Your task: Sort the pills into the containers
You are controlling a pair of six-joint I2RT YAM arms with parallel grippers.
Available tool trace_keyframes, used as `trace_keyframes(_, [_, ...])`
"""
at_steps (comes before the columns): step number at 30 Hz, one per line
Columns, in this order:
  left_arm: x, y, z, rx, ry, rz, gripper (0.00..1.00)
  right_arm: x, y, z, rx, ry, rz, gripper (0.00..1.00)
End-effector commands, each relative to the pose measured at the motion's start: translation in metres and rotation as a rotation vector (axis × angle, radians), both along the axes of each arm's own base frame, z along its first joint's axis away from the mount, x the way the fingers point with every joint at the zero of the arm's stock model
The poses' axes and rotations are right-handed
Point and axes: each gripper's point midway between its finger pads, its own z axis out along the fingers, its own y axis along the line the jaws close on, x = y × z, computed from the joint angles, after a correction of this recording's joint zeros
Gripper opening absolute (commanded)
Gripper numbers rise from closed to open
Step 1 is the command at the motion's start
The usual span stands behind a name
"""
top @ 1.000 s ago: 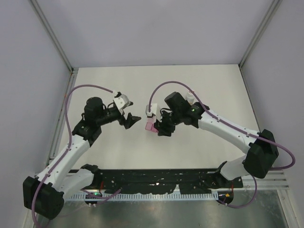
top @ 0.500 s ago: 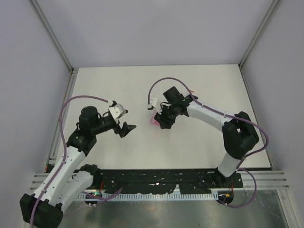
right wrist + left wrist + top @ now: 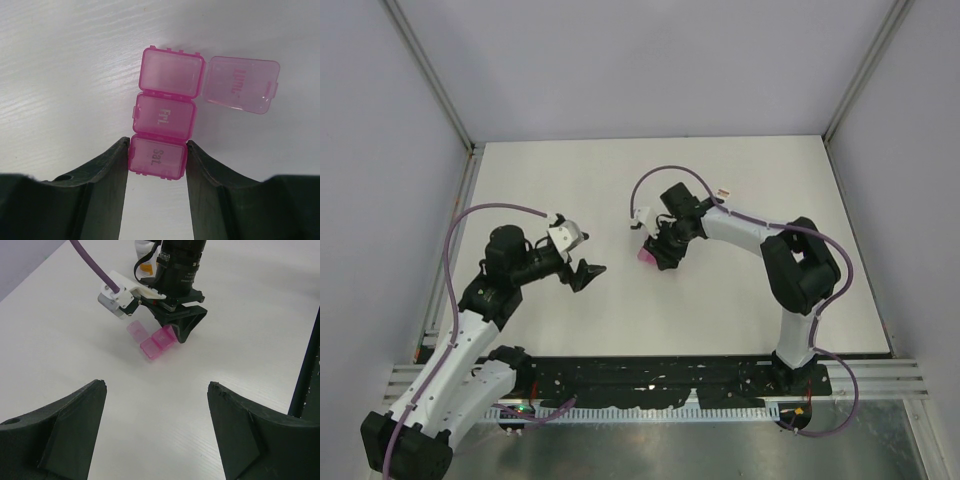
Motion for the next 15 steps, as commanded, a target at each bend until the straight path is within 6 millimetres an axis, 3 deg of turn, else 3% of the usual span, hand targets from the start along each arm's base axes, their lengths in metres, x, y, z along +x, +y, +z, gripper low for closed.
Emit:
trace_keyframes(1, [-0.001,-0.001,0.002,-0.01,-0.017,-0.015,0.86,0.025,0.01,0.019,0.044,-0.074,-0.018,0.14])
trace_keyframes(15, [-0.003,-0.001,0.001,-0.016,-0.016,-0.019,0.87,0.017,-0.002,-0.005,-0.055,0.034,-0.04,0.31])
